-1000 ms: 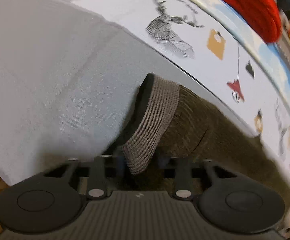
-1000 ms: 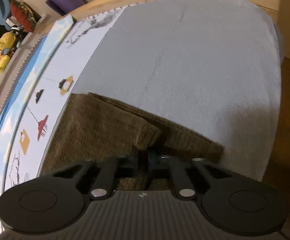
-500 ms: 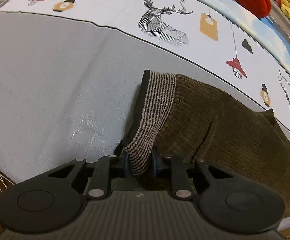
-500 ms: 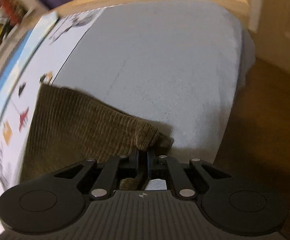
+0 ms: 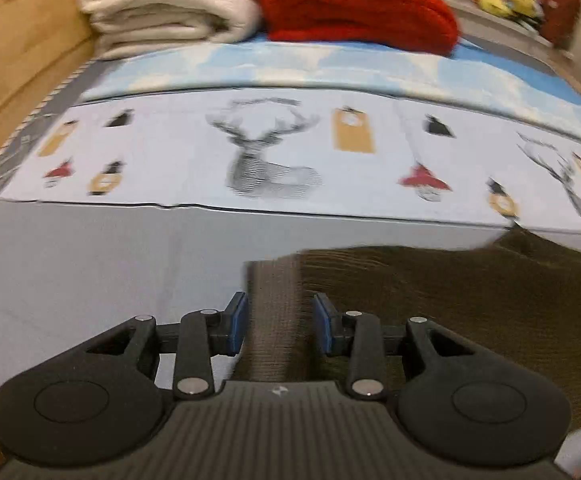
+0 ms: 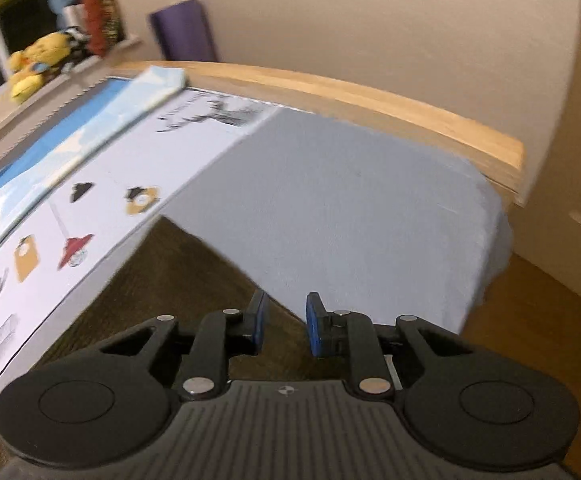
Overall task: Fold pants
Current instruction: 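Open both tools to release the pants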
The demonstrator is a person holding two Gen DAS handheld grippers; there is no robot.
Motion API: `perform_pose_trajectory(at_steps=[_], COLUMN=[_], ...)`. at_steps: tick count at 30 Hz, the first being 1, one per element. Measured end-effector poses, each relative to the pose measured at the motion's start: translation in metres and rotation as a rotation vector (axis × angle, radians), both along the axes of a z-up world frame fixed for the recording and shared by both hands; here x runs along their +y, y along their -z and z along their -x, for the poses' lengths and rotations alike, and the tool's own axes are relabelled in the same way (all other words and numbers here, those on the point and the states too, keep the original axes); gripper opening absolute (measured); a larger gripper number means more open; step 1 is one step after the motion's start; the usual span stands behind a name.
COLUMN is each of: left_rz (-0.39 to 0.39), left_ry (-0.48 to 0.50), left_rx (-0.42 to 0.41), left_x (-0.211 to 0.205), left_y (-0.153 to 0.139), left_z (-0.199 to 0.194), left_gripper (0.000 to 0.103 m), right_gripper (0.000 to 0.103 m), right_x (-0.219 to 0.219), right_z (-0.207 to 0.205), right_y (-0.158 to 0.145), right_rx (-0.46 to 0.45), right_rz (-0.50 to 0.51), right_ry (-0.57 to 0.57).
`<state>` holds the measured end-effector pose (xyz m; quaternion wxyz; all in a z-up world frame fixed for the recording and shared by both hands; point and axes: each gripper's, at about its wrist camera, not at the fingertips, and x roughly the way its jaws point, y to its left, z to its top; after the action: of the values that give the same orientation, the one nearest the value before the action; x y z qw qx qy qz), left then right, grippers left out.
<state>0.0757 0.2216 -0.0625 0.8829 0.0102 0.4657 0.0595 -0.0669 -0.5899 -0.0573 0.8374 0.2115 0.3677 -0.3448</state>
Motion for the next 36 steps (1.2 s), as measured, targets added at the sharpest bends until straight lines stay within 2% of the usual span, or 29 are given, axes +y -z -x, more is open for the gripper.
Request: perform_pose_trajectory(at_steps=[3,5,6,7,9,13,15,17,18,20,22,24,28,31,33,34,35,36], left_rz=[-0.009,-0.098,-0.135,-0.178,-0.187,-0.087,-0.065,-0.078,-0.115,-0.185,-0.205,-0.191,-0.142,-0.107,-0.087,-0.098,-0.110,-0.120], left_ry=[0.121,0.164,0.190,0.233,0.230,0.184,0.147,0.129,0.122,0.104,0.120,0.104,0.092,0.080,0.067,0.032,-0.004,-0.018], left_rx=[0.113,0.289,0.362,0.365,0.326,0.134,0.083,0.103,0.165,0.322,0.313,0.290,0.157,0.102,0.126,0.192,0.252,0.275], left_x=[-0.017,-0.025,-0.028,-0.036,-0.040,-0.036,-0.033,-0.032,-0.029,-0.021,-0.025,-0.028,-0.029,-0.031,-0.027,-0.020,-0.014,-0.011], left_y=[0.023,0.055,0.069,0.073,0.063,0.025,0.018,0.025,0.038,0.067,0.067,0.058,0.034,0.026,0.034,0.047,0.057,0.061], left_z=[-0.007,-0.012,-0.011,-0.009,-0.010,-0.018,-0.026,-0.035,-0.040,-0.044,-0.043,-0.041,-0.040,-0.044,-0.050,-0.056,-0.058,-0.056], left_gripper=[0.039,0.038,0.037,0.037,0.039,0.041,0.042,0.041,0.041,0.025,0.025,0.025,0.026,0.026,0.026,0.025,0.025,0.025], right_gripper=[0.028,0.029,0.029,0.028,0.027,0.029,0.029,0.029,0.029,0.029,0.029,0.029,0.029,0.029,0.029,0.028,0.023,0.011], right_x=[-0.001,-0.007,-0.010,-0.013,-0.015,0.005,0.022,0.036,0.045,0.060,0.081,0.098,0.141,0.174,0.196,0.209,0.219,0.232], right_z=[-0.012,-0.019,-0.021,-0.020,-0.023,-0.039,-0.052,-0.065,-0.073,-0.086,-0.102,-0.117,-0.142,-0.155,-0.166,-0.172,-0.176,-0.184], right_y=[0.021,0.043,0.058,0.067,0.064,0.040,0.029,0.021,0.018,0.012,0.005,-0.001,-0.014,-0.022,-0.024,-0.025,-0.025,-0.024], right_rx=[0.027,0.115,0.208,0.260,0.237,0.141,0.096,0.054,0.031,-0.005,-0.034,-0.060,-0.094,-0.111,-0.129,-0.140,-0.148,-0.150], right_rz=[-0.129,-0.202,-0.218,-0.233,-0.230,-0.169,-0.120,-0.099,-0.091,-0.073,-0.056,-0.051,-0.058,-0.064,-0.079,-0.091,-0.101,-0.115], right_ry=[-0.103,-0.114,-0.091,-0.070,-0.047,-0.141,-0.209,-0.267,-0.297,-0.353,-0.401,-0.450,-0.540,-0.602,-0.647,-0.678,-0.702,-0.737])
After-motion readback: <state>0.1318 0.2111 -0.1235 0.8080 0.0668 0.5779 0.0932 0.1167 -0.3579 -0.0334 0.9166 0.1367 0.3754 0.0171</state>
